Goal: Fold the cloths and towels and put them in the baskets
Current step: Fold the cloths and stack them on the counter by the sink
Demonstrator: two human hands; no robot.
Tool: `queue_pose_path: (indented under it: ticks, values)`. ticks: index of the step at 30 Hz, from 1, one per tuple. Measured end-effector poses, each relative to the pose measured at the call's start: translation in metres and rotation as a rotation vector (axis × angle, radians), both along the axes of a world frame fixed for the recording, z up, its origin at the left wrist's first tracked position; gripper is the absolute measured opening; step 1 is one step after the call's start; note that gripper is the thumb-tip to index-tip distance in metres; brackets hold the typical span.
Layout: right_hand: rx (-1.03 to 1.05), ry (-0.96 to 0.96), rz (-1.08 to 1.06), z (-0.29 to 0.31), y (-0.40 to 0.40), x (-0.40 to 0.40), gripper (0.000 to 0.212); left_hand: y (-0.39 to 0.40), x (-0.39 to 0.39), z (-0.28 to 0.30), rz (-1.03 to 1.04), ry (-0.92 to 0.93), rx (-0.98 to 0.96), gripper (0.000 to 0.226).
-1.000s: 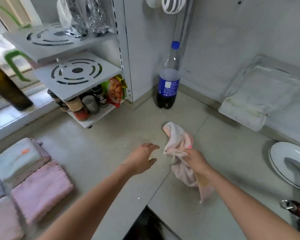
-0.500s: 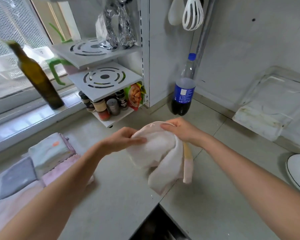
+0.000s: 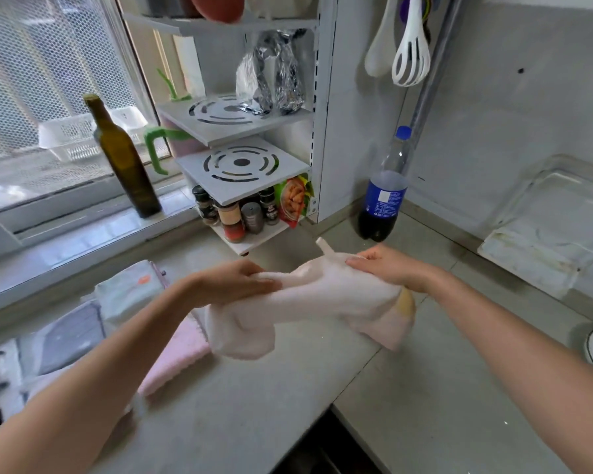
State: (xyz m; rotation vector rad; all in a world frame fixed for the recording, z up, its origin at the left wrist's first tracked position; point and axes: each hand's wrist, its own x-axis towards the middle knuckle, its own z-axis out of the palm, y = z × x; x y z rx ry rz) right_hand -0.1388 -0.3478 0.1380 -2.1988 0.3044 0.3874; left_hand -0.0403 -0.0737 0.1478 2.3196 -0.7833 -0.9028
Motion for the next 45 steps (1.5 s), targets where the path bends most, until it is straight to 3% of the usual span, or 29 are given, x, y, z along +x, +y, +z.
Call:
queue_pose_path:
  ticks: [3, 6, 8, 10, 12, 14, 21, 24, 26, 28, 30, 33, 36, 39, 42, 45]
  values:
    - [0.034, 0.221, 0.167, 0.029, -0.006, -0.012, 0.038, 0.002, -0.007, 0.003, 0.012, 0.341, -0.020, 0.028]
    - [0.006, 0.280, 0.181, 0.036, -0.008, -0.010, 0.036, -0.002, -0.008, -0.004, 0.015, 0.406, 0.063, 0.023]
    - [-0.137, 0.157, 0.123, 0.016, -0.010, 0.001, 0.035, -0.009, 0.000, -0.022, -0.001, 0.254, 0.128, 0.020]
    - [-0.303, -0.025, -0.018, -0.021, -0.016, 0.014, 0.029, -0.017, 0.009, -0.052, 0.087, -0.014, 0.151, 0.012]
    - [-0.459, -0.091, -0.162, -0.060, -0.020, 0.016, 0.008, -0.022, 0.012, -0.082, 0.276, -0.216, 0.123, 0.028]
    - [-0.530, -0.051, -0.204, -0.094, -0.022, 0.006, 0.021, -0.023, 0.010, -0.105, 0.330, -0.318, 0.146, 0.041]
    - [-0.626, 0.191, -0.137, -0.151, -0.032, -0.052, 0.041, -0.053, -0.008, -0.144, 0.178, -0.329, 0.185, 0.025]
    - [-0.662, 0.291, 0.037, -0.163, -0.036, -0.067, 0.064, -0.075, -0.026, -0.161, 0.047, -0.286, 0.158, 0.028]
    - [-0.640, 0.246, 0.076, -0.167, -0.042, -0.072, 0.064, -0.087, -0.037, -0.172, -0.003, -0.238, 0.154, 0.029]
    - [-0.602, 0.123, 0.014, -0.173, -0.051, -0.073, 0.041, -0.099, -0.043, -0.180, 0.007, -0.201, 0.122, 0.025]
    - [-0.494, 0.010, -0.208, -0.175, -0.062, -0.072, 0.010, -0.116, -0.049, -0.175, 0.096, -0.097, 0.022, 0.020]
    - [-0.279, -0.177, -0.484, -0.170, -0.076, -0.063, 0.024, -0.152, -0.053, -0.154, 0.427, 0.500, -0.218, 0.032]
    - [-0.141, -0.348, -0.434, -0.153, -0.069, -0.049, 0.039, -0.186, -0.046, -0.134, 0.628, 0.877, -0.314, 0.049]
    - [-0.174, -0.372, -0.353, -0.145, -0.058, -0.042, 0.043, -0.212, -0.040, -0.117, 0.672, 0.927, -0.316, 0.035]
    - [-0.111, -0.417, -0.442, -0.148, -0.055, -0.044, 0.013, -0.229, -0.035, -0.109, 0.713, 0.794, -0.275, 0.011]
    - [-0.055, -0.251, -0.525, -0.162, -0.061, -0.055, 0.017, -0.239, -0.026, -0.110, 0.796, 0.817, -0.333, 0.006]
